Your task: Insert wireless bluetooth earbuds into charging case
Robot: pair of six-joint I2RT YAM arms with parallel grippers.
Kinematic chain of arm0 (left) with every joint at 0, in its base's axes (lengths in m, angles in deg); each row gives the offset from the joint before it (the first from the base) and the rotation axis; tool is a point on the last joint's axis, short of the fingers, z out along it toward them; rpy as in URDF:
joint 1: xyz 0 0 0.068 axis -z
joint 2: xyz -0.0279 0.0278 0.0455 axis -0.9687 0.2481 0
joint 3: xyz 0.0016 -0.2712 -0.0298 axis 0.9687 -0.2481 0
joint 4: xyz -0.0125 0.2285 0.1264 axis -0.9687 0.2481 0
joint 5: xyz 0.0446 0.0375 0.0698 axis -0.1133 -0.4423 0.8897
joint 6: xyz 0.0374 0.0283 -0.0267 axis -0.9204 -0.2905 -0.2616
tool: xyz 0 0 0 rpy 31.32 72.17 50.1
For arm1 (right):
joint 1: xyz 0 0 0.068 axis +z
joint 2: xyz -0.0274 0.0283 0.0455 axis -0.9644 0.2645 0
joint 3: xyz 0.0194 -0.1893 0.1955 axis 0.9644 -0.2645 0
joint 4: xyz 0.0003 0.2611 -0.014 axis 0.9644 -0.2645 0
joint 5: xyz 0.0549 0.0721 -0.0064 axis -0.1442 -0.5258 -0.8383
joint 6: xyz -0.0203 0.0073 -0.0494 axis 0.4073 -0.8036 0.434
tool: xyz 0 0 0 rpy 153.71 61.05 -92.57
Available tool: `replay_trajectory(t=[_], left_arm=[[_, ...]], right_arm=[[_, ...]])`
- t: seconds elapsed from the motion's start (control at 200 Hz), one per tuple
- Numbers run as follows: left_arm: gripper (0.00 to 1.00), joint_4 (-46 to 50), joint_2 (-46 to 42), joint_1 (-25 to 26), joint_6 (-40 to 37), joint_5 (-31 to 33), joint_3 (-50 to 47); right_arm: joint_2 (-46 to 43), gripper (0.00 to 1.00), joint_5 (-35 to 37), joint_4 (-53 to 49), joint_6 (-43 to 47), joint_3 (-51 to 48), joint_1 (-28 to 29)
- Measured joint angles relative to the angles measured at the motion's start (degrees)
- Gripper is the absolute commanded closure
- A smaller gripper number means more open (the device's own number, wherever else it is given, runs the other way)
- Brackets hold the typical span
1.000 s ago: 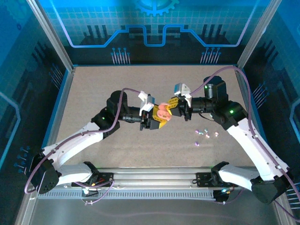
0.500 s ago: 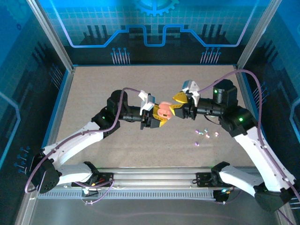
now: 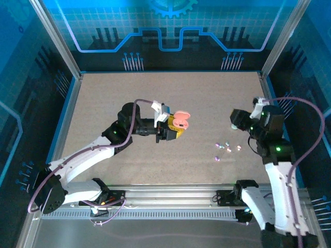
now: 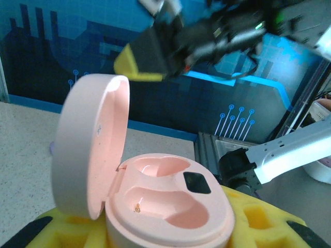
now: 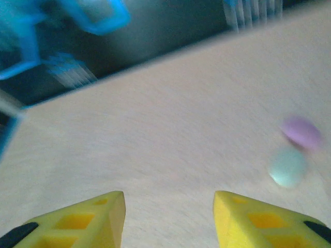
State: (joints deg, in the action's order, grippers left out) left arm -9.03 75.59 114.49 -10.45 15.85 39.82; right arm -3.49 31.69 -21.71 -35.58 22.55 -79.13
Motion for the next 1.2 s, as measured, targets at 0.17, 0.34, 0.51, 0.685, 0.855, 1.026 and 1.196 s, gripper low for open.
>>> replay_trajectory(t=[0.17,0.34,0.51,0.685,0.855,1.026,1.196], left_arm=[[0.75,-1.36,-0.79,0.0,0.17,0.66,-1.2],[0.75,-2.8,-0.83,0.0,0.2,0.87,-1.57],[0.75,-4.09,-0.83,0.0,0.22,0.87,-2.69],[0.75,-4.87,-0.87,0.0,0.22,0.9,-3.61],[0.75,-4.92,-0.92,0.0,0.22,0.9,-3.78],[0.75,-5.09,-0.92,0.0,0.22,0.9,-3.78],[0.75,-5.29,-0.98,0.0,0.22,0.9,-3.78]], right_arm=[[4.48,0.5,-2.89,-2.97,-7.69,-15.21,-12.94],[10.49,0.5,-2.8,-3.5,-8.85,-16.31,-14.05],[16.17,0.48,-2.43,-1.42,-8.5,-16.28,-16.37],[22.95,0.53,-2.78,1.31,-7.26,-16.13,-16.98],[28.61,0.55,-3.67,2.25,-5.2,-14.21,-15.13],[32.11,0.57,-3.21,2.62,-3.02,-10.58,-8.2],[35.93,0.64,-0.15,2.4,-2.32,-9.86,-5.22]])
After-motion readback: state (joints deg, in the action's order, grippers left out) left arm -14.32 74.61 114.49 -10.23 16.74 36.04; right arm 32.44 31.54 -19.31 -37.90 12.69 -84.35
